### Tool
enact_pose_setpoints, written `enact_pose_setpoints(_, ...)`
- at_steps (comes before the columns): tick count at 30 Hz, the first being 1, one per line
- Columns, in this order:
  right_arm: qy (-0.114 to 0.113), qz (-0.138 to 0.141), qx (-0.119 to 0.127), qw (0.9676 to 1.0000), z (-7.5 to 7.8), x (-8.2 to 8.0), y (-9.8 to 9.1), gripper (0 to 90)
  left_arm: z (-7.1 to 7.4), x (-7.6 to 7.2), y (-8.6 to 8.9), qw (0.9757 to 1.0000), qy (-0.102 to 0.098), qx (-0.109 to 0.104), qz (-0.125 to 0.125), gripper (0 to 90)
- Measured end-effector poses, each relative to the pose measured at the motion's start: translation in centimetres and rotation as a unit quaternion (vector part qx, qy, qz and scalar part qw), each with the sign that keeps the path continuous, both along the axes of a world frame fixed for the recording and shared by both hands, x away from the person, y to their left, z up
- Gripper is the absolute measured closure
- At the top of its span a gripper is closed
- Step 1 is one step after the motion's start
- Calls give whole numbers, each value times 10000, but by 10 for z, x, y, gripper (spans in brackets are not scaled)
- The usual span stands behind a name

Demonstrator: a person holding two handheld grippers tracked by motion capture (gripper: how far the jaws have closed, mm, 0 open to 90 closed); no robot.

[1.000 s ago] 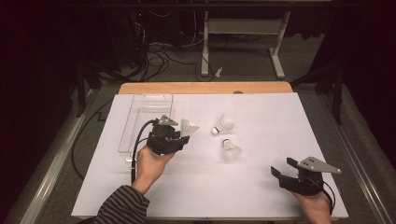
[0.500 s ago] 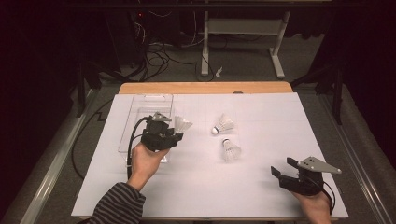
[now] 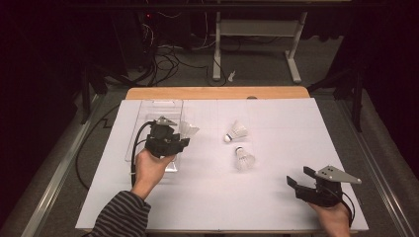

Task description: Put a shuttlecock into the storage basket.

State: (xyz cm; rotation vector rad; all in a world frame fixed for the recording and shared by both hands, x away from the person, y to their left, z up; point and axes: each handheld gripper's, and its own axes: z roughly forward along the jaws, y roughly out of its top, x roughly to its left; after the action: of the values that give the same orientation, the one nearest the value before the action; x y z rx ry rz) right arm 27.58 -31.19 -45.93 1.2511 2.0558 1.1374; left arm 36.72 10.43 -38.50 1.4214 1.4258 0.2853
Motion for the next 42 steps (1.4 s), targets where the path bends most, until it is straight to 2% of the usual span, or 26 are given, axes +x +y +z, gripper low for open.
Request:
enact_pose_setpoints(25,-15,-15,45,10000,0,0,0,276,3,12,14,9997,153,4,177,640)
enact_pose_setpoints(42,-20,-16,45,10000,0,0,-1,276,3,26,25,9988,237,157,394,639)
